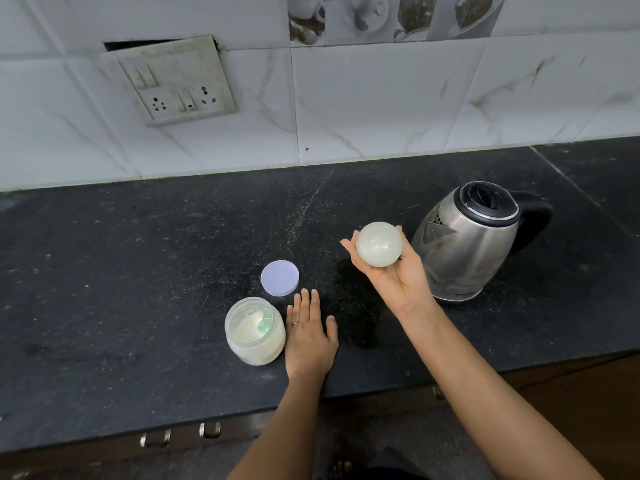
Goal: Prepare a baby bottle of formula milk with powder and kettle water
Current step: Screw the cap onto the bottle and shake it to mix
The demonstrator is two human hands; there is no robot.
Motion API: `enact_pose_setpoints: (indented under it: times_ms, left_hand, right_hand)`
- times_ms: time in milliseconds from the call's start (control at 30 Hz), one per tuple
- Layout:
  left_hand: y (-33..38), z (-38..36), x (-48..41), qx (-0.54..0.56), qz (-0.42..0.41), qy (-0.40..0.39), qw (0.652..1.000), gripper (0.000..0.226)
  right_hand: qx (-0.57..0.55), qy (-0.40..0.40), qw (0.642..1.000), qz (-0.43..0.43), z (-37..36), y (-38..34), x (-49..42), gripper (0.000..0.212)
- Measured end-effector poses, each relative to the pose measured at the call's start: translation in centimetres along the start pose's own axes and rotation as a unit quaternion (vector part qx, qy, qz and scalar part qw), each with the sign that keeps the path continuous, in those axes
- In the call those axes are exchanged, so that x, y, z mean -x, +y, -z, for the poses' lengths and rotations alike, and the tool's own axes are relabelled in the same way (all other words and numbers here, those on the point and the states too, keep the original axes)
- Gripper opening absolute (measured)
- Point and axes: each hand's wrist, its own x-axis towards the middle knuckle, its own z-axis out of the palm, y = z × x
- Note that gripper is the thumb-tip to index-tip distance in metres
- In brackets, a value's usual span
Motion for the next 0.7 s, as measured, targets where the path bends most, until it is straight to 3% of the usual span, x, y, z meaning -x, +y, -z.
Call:
enact_pose_setpoints:
  times_ms: [167, 333, 400, 467, 533, 633, 700]
  left_hand:
    - [-0.1, -0.2, 0.0, -0.006, 0.0, 0.002, 1.0, 0.063]
    - [-0.1, -0.3, -0.1, -0.014, -0.001, 0.007, 1.0, 0.075]
    - [-0.1, -0.5, -0.1, -0.01, -0.003, 0.011, 1.0, 0.078]
    - [-0.2, -0.4, -0.1, -0.005, -0.003, 0.011, 1.0, 0.078]
    - [-0.1, -0.4, -0.2, -0.006, -0.003, 0.013, 1.0, 0.077]
    - [-0.1, -0.4, -0.1, -0.013, -0.003, 0.012, 1.0, 0.077]
    - [-0.2, -0.4, 0.0, -0.012, -0.004, 0.009, 1.0, 0.077]
  right_hand:
    - [0.003, 0.003, 1.0, -0.017, -0.5, -0.3, 0.1, 0.069]
    - [0.038, 0.032, 0.999, 0.006, -1.1, -1.1, -0.5, 0.058]
    - [0.063, 0.016, 0.998, 0.002, -0.9, -1.1, -0.1, 0.059]
    - [0.101, -0.068, 0.992, -0.017, -0.3, -1.1, 0.6, 0.076]
    - [0.143, -0.134, 0.981, 0.0, -0.4, -0.9, 1.0, 0.077]
    - [0.102, -0.123, 0.986, 0.049, -1.1, -1.3, 0.4, 0.074]
    - [0.097, -0.123, 0.987, 0.018, -0.7, -1.4, 0.6, 0.082]
